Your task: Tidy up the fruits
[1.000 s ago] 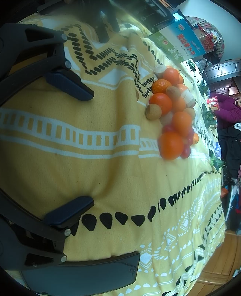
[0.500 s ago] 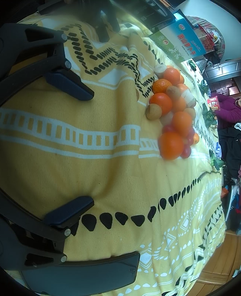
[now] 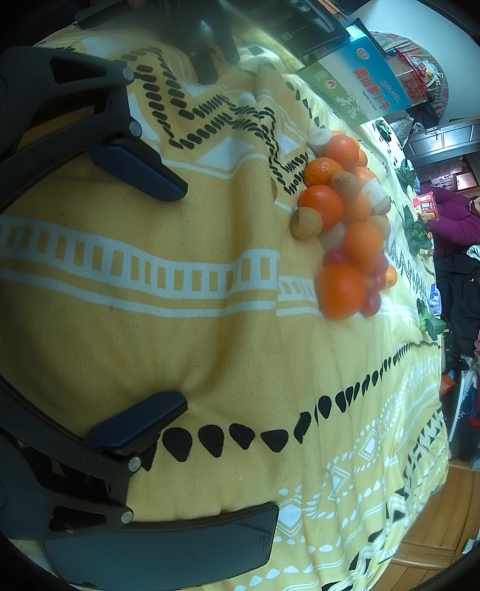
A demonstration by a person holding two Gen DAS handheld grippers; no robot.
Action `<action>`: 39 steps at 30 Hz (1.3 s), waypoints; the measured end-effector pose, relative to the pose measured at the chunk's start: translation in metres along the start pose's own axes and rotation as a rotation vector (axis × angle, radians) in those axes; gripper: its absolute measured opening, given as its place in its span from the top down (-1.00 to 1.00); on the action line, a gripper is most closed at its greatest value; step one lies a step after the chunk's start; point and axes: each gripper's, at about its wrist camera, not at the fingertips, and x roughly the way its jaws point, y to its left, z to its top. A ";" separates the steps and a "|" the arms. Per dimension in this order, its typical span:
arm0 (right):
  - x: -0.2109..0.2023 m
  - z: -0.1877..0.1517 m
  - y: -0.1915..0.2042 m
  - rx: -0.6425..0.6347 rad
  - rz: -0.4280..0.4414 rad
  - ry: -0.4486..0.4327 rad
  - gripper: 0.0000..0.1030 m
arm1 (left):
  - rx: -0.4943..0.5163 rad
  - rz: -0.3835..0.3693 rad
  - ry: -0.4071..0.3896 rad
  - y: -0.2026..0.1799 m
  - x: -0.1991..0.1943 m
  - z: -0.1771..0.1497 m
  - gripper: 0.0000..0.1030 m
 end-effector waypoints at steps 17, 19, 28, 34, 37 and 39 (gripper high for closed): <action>0.000 0.000 0.000 -0.001 0.000 0.001 -1.00 | 0.002 0.004 0.003 -0.001 0.001 0.000 -0.99; 0.000 0.000 0.000 -0.002 -0.001 0.001 -1.00 | 0.004 0.008 0.005 -0.001 0.002 0.000 -0.99; 0.000 0.000 0.000 -0.001 0.001 0.000 -1.00 | 0.008 0.014 0.008 -0.002 0.002 -0.001 -0.99; 0.000 0.000 0.000 -0.001 0.001 -0.001 -1.00 | 0.008 0.016 0.008 -0.002 0.002 0.000 -1.00; 0.000 0.000 0.000 -0.001 0.001 -0.001 -1.00 | 0.008 0.017 0.008 -0.002 0.002 -0.001 -1.00; 0.000 0.000 0.000 -0.001 0.001 -0.001 -1.00 | 0.008 0.016 0.008 -0.002 0.001 -0.001 -0.99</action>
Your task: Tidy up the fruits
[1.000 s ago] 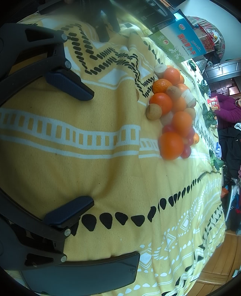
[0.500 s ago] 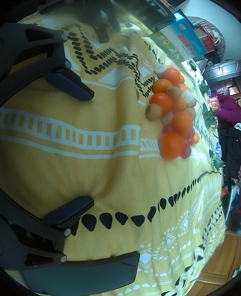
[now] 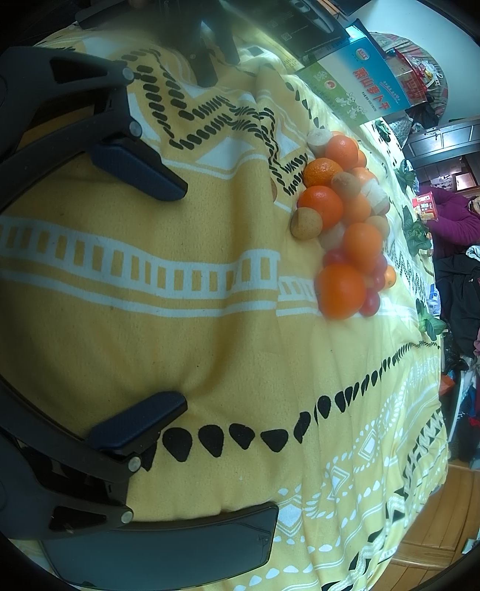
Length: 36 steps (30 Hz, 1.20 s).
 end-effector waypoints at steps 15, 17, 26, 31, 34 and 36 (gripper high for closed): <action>0.000 0.000 0.000 0.000 0.000 0.000 -1.00 | 0.002 0.005 0.000 -0.001 0.000 0.000 -1.00; -0.001 0.000 0.001 -0.001 -0.003 0.003 -1.00 | 0.004 0.008 -0.003 -0.001 0.000 0.000 -1.00; -0.002 0.000 0.001 0.001 0.007 0.000 -1.00 | 0.004 -0.040 -0.021 -0.006 -0.028 0.013 -0.27; -0.003 -0.001 0.000 0.007 0.016 -0.004 -1.00 | -0.057 -0.071 -0.093 -0.001 -0.038 0.054 -0.18; -0.003 -0.001 0.000 0.007 0.016 -0.004 -1.00 | -0.044 -0.071 -0.051 -0.002 -0.010 0.079 -0.18; -0.003 -0.001 -0.001 0.008 0.017 -0.006 -1.00 | -0.033 -0.052 -0.021 -0.002 0.012 0.089 -0.18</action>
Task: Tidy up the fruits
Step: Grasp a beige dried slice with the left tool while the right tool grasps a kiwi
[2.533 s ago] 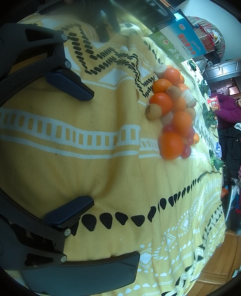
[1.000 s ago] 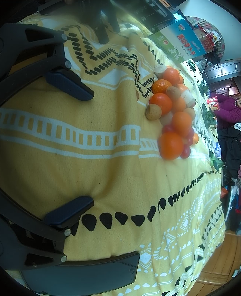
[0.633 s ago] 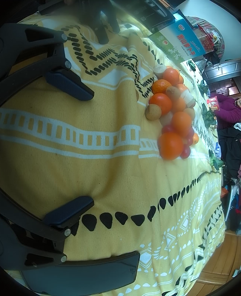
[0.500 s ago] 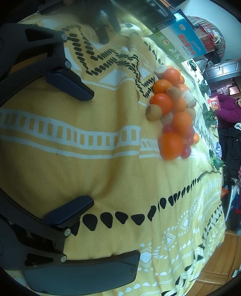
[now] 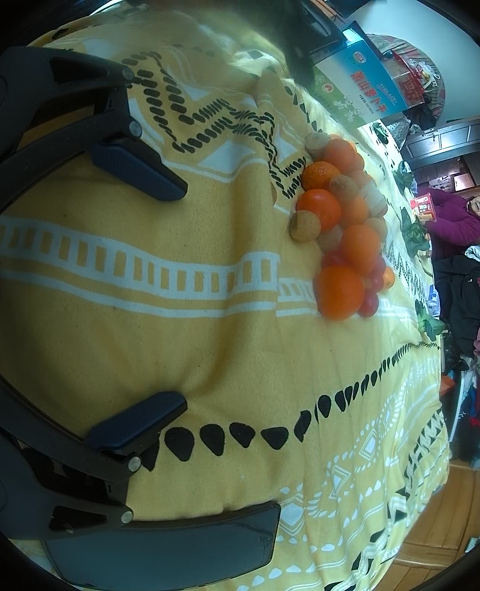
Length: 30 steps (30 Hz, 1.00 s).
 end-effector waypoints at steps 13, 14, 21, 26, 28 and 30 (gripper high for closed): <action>-0.006 0.000 -0.002 0.016 0.009 -0.019 -0.98 | -0.010 0.015 0.038 -0.001 0.051 0.023 0.23; -0.009 0.000 -0.003 0.029 0.011 -0.031 -0.89 | -0.019 0.004 0.031 0.001 0.048 0.023 0.23; -0.031 0.019 0.003 0.042 0.133 -0.088 -0.19 | 0.000 -0.015 -0.067 0.000 -0.017 -0.002 0.25; -0.023 0.059 0.038 -0.068 0.233 -0.095 -0.19 | -0.062 -0.058 -0.085 0.009 -0.049 -0.025 0.42; -0.013 0.073 0.051 -0.113 0.245 -0.091 -0.19 | -0.082 -0.067 -0.096 0.009 -0.058 -0.029 0.42; -0.001 0.086 0.064 -0.151 0.253 -0.082 0.02 | -0.087 -0.080 -0.109 0.010 -0.065 -0.030 0.42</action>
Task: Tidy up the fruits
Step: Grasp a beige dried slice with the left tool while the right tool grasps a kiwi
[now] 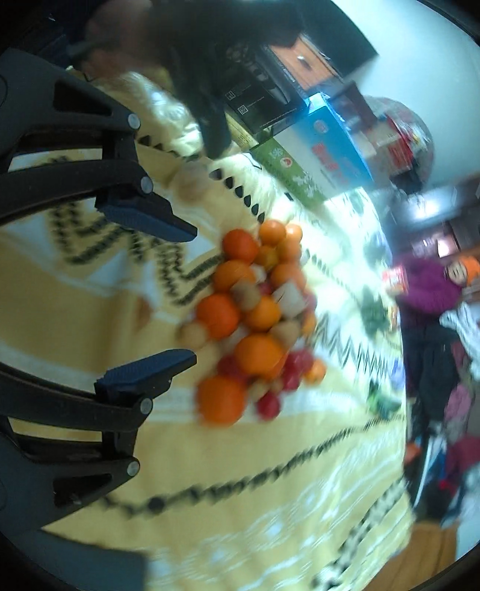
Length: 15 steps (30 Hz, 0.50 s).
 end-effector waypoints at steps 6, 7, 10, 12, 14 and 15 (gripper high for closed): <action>0.044 0.019 0.001 -0.023 -0.032 0.052 0.05 | 0.020 0.000 0.004 0.003 0.001 0.001 0.42; 0.049 0.020 0.002 -0.031 -0.041 0.059 0.04 | 0.016 -0.001 0.010 0.004 0.004 0.001 0.42; 0.053 0.019 0.004 -0.051 -0.045 0.055 0.01 | 0.024 -0.008 0.019 0.006 0.012 -0.001 0.34; 0.055 0.021 0.004 -0.065 -0.046 0.056 0.01 | 0.035 -0.021 0.020 0.004 0.015 -0.002 0.08; 0.056 0.021 0.004 -0.072 -0.045 0.058 0.02 | 0.049 -0.036 0.006 -0.001 0.015 -0.004 -0.14; 0.056 0.021 0.003 -0.077 -0.050 0.058 0.05 | 0.057 -0.044 0.000 -0.003 0.015 -0.005 -0.21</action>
